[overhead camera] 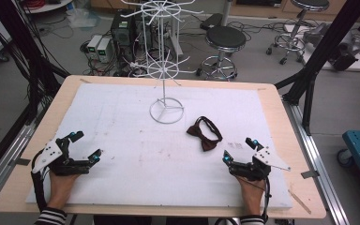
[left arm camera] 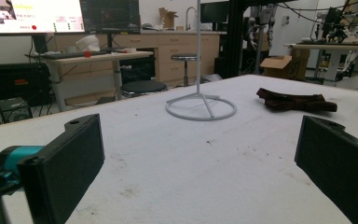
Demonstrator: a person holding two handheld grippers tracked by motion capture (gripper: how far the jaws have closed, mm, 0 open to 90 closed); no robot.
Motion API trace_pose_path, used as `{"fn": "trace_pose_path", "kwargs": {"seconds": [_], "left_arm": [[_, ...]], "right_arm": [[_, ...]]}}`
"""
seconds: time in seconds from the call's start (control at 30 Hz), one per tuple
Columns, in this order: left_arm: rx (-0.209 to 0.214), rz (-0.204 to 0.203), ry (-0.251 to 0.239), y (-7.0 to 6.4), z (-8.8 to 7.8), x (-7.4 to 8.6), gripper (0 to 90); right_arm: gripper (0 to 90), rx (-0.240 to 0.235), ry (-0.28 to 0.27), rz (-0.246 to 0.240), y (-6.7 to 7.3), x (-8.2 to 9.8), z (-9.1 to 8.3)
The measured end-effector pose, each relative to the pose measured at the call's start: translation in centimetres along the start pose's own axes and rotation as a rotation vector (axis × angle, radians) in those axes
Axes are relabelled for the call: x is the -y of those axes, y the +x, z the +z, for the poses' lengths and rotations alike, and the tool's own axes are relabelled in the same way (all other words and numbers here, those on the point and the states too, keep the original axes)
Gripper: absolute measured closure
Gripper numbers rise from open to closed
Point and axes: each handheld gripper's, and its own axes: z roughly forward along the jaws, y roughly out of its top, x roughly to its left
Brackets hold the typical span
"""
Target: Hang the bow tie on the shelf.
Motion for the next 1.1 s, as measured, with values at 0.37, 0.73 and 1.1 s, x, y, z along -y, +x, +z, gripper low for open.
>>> {"fn": "trace_pose_path", "kwargs": {"seconds": [0.37,0.73,1.1], "left_arm": [[-0.002,0.002,-0.001,0.0,0.0,0.0,1.8],[-0.003,0.0,-0.001,0.0,0.0,0.0,1.8],[-0.003,-0.001,-0.001,0.0,0.0,0.0,1.8]], "right_arm": [[0.8,0.006,-0.005,0.001,0.0,0.0,0.0],[0.8,0.003,-0.013,0.014,-0.1,0.0,-0.1],[0.9,-0.016,0.004,0.012,-0.4,-1.7,-0.2]]}}
